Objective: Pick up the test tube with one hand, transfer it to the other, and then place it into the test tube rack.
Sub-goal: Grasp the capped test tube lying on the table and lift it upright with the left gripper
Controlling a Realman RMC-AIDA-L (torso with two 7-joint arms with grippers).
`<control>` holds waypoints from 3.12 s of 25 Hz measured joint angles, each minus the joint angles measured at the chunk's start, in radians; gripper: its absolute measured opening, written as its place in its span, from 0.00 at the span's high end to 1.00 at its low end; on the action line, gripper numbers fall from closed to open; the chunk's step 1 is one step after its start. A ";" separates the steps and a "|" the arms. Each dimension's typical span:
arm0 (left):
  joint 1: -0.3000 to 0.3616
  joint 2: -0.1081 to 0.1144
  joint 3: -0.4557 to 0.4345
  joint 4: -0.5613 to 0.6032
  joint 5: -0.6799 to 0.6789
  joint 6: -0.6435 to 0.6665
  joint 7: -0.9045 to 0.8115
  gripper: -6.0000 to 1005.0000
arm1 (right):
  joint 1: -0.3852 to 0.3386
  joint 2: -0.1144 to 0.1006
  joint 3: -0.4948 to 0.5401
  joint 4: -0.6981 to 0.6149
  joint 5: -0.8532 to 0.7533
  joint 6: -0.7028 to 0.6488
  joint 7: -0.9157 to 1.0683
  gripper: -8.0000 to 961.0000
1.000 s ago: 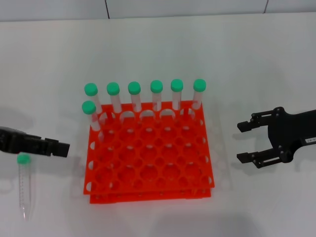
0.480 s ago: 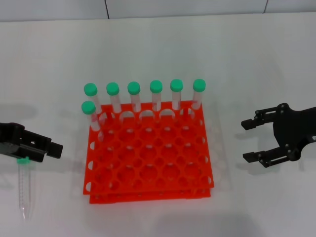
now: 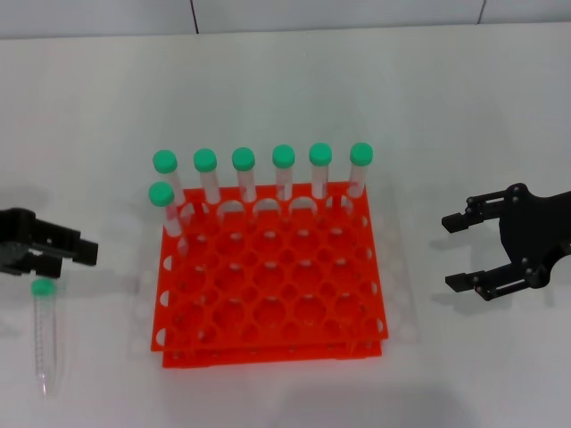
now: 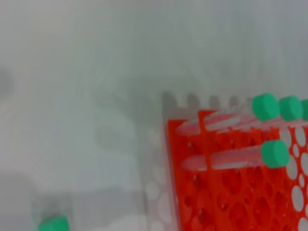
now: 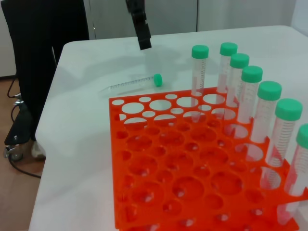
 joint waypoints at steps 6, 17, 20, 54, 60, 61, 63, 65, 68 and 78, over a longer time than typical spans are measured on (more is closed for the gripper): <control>0.024 -0.004 0.005 0.021 0.059 0.007 -0.007 0.39 | 0.001 -0.001 0.000 0.000 -0.004 0.002 0.000 0.22; 0.068 0.035 0.009 0.045 0.157 0.014 -0.019 0.39 | 0.002 -0.001 0.002 0.004 -0.004 0.008 -0.006 0.22; 0.062 0.037 0.021 0.043 0.187 0.013 -0.020 0.39 | 0.003 0.004 0.001 0.005 -0.004 0.010 -0.007 0.22; -0.123 -0.004 0.077 -0.251 0.381 -0.066 0.007 0.39 | 0.005 0.012 -0.002 0.010 -0.004 0.048 -0.024 0.22; -0.143 0.002 0.078 -0.258 0.415 -0.058 0.006 0.39 | 0.004 0.012 -0.002 0.010 -0.004 0.048 -0.032 0.22; -0.144 0.002 0.078 -0.260 0.415 -0.057 0.006 0.39 | 0.003 0.012 -0.002 0.010 -0.004 0.048 -0.032 0.22; -0.148 0.002 0.080 -0.271 0.418 -0.057 0.005 0.39 | 0.004 0.012 -0.002 0.010 -0.004 0.048 -0.033 0.22; -0.156 -0.001 0.090 -0.292 0.429 -0.057 0.004 0.39 | 0.005 0.013 -0.002 0.011 -0.004 0.048 -0.033 0.22; -0.171 -0.011 0.105 -0.316 0.454 -0.057 0.004 0.39 | 0.006 0.013 -0.002 0.010 -0.004 0.048 -0.033 0.22; -0.181 -0.019 0.107 -0.336 0.469 -0.063 0.002 0.45 | 0.006 0.014 -0.002 0.010 -0.004 0.048 -0.035 0.22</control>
